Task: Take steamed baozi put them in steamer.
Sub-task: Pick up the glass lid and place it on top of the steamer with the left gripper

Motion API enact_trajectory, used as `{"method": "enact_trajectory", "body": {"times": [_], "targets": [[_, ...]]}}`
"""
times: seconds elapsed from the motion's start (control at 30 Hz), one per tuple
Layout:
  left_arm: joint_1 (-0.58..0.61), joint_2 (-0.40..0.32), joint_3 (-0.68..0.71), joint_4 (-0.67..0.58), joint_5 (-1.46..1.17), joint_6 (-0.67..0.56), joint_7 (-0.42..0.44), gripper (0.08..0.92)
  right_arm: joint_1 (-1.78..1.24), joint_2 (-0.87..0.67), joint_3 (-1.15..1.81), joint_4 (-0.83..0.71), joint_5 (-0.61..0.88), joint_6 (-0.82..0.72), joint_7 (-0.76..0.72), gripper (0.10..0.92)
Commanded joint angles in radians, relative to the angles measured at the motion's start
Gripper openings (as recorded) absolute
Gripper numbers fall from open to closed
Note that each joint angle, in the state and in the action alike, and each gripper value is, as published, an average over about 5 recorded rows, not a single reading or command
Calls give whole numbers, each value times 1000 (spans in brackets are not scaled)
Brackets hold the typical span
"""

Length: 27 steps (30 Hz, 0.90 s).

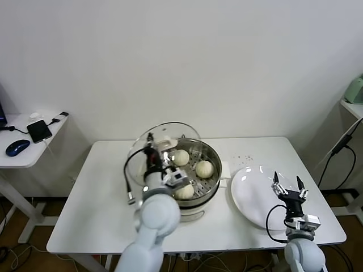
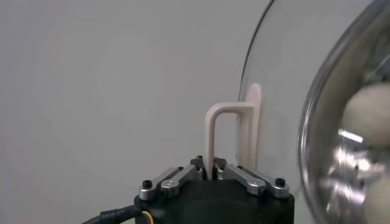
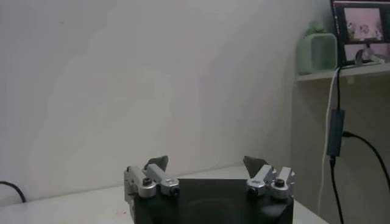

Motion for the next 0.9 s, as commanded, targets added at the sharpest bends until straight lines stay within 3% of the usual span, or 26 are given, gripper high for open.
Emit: {"method": "enact_trajectory", "body": {"times": [0.03, 0.57, 0.9], "targets": [[-79, -50, 150, 125, 21, 22, -38, 163, -1, 8, 1, -4, -10, 1, 0, 823], [-33, -50, 139, 202, 124, -23, -70, 163, 6, 4, -3, -9, -8, 2, 0, 823], [-44, -50, 142, 235, 143, -23, -29, 163, 1, -7, -2, -17, -4, 8, -1, 823]]}}
